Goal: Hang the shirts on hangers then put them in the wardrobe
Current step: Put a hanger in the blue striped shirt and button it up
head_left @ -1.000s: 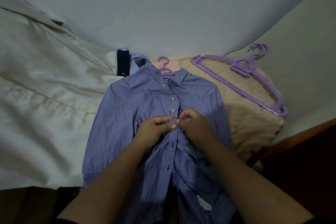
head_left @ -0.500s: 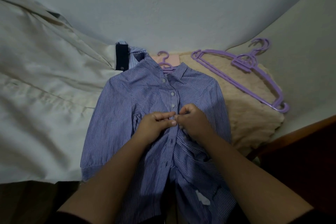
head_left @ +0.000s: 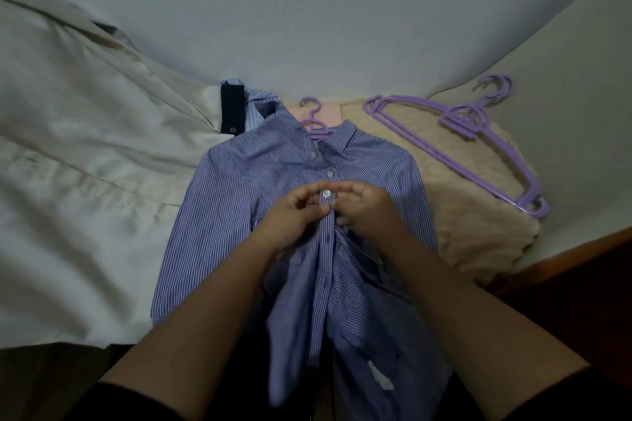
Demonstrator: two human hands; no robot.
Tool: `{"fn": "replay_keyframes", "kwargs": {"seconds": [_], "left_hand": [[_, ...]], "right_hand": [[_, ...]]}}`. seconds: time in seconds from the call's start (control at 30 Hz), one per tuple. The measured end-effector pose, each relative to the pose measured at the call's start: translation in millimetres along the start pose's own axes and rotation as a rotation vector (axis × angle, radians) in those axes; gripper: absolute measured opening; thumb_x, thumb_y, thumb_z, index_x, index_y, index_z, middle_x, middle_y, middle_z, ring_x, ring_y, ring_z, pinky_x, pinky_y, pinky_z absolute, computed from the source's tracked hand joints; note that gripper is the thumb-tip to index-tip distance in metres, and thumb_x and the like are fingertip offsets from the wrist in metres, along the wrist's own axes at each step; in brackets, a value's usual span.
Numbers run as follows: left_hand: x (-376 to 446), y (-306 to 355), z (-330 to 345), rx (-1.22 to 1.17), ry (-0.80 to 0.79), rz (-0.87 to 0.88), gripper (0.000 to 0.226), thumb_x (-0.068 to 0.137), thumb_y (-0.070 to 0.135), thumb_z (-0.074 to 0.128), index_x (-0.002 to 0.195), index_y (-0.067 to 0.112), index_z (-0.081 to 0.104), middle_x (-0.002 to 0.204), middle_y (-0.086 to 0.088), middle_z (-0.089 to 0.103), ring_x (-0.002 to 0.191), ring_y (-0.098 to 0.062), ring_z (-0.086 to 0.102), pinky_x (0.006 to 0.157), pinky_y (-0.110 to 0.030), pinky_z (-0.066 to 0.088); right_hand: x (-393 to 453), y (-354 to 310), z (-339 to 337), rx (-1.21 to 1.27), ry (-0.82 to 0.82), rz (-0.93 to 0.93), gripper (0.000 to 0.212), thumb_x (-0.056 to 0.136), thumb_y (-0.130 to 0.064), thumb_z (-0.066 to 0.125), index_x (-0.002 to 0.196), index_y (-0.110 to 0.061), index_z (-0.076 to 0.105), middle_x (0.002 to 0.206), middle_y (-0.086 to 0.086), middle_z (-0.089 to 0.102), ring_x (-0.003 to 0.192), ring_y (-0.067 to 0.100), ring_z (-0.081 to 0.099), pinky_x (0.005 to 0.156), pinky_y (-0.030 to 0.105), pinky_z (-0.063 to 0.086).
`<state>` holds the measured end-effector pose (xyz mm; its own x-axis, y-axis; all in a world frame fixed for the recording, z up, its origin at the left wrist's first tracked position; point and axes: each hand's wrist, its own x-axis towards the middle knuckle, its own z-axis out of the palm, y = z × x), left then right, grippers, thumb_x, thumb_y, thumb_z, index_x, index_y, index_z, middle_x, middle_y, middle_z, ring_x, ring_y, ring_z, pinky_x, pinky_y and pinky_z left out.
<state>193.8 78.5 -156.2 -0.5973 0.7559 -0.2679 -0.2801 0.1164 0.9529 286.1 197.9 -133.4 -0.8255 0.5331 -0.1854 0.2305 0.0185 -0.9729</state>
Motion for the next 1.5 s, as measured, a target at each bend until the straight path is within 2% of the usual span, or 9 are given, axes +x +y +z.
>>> {"fn": "replay_keyframes", "kwargs": {"seconds": [0.2,0.33,0.43,0.53,0.63,0.77,1.0,1.23,1.5], "left_hand": [[26.6,42.8,-2.6,0.247,0.115,0.141,0.056,0.085,-0.001,0.065,0.126,0.036,0.054,0.093,0.006,0.05,0.089,-0.009,0.05,0.09,-0.027,0.045],[28.5,22.3,-5.2,0.551,0.122,0.061,0.059,0.087,0.009,0.068,0.139,0.028,0.048,0.113,0.003,0.056,0.108,-0.01,0.054,0.093,-0.024,0.042],[17.8,4.1,-3.2,0.438,0.128,0.053,0.052,0.087,0.007,0.068,0.132,0.028,0.051,0.113,0.0,0.056,0.099,-0.013,0.057,0.085,-0.025,0.047],[3.1,-4.1,-2.8,0.292,0.152,0.108,0.039,0.085,0.0,0.067,0.103,0.029,0.049,0.102,-0.003,0.053,0.077,-0.013,0.056,0.07,-0.023,0.051],[-10.5,-7.1,-2.4,0.383,0.082,0.081,0.032,0.085,-0.003,0.063,0.094,0.025,0.051,0.084,-0.005,0.055,0.053,-0.008,0.048,0.049,-0.025,0.044],[-17.9,-9.1,-1.3,0.426,0.053,-0.005,0.035,0.084,-0.013,0.055,0.089,0.021,0.06,0.06,0.006,0.054,0.039,-0.011,0.042,0.045,-0.027,0.036],[-37.2,-6.1,15.0,0.186,0.128,-0.017,0.018,0.081,-0.002,0.071,0.083,0.015,0.062,0.061,0.003,0.051,0.054,-0.013,0.045,0.053,-0.026,0.038],[-59.4,9.6,23.9,0.112,0.102,0.011,0.029,0.09,-0.012,0.047,0.082,0.012,0.063,0.049,0.007,0.045,0.042,-0.007,0.032,0.044,-0.022,0.026],[-75.0,18.8,31.6,0.134,0.081,0.012,0.013,0.084,0.004,0.068,0.091,0.014,0.069,0.058,0.011,0.061,0.052,0.001,0.052,0.055,-0.016,0.042]], "right_hand": [[37.9,-25.5,-7.0,-0.025,-0.061,-0.048,0.044,0.087,0.01,0.054,0.127,-0.01,0.056,0.135,0.018,0.052,0.105,0.017,0.062,0.089,0.039,0.05],[35.1,-4.6,-6.7,-0.075,-0.137,-0.006,0.054,0.085,0.017,0.051,0.133,-0.005,0.048,0.136,0.017,0.05,0.133,0.021,0.042,0.082,0.012,0.047],[27.1,13.0,-13.1,-0.022,-0.122,0.028,0.056,0.084,0.016,0.052,0.134,-0.008,0.048,0.132,0.013,0.053,0.127,0.019,0.047,0.076,0.01,0.049],[18.2,22.4,-22.3,-0.016,-0.083,0.075,0.048,0.087,0.008,0.053,0.129,-0.014,0.048,0.119,0.01,0.062,0.105,0.022,0.062,0.08,0.027,0.052],[5.7,28.4,-28.0,-0.081,-0.08,0.174,0.034,0.09,-0.001,0.055,0.12,-0.016,0.049,0.102,0.003,0.066,0.087,0.019,0.064,0.077,0.032,0.052],[-7.3,29.4,-20.8,-0.073,-0.143,0.243,0.034,0.085,0.003,0.06,0.117,-0.008,0.054,0.092,0.007,0.064,0.083,0.017,0.06,0.077,0.032,0.05],[-32.3,25.9,-7.5,0.207,0.007,0.207,0.029,0.078,0.006,0.068,0.092,-0.017,0.057,0.091,0.013,0.063,0.083,0.023,0.061,0.078,0.041,0.052],[-61.2,12.5,-17.3,0.313,-0.009,0.111,0.018,0.081,0.003,0.066,0.087,-0.013,0.06,0.076,0.001,0.066,0.064,0.011,0.06,0.056,0.025,0.047],[-75.4,8.1,-20.2,0.238,-0.032,0.112,0.006,0.083,-0.012,0.069,0.087,-0.016,0.069,0.077,-0.001,0.068,0.07,0.012,0.061,0.058,0.024,0.044]]}}
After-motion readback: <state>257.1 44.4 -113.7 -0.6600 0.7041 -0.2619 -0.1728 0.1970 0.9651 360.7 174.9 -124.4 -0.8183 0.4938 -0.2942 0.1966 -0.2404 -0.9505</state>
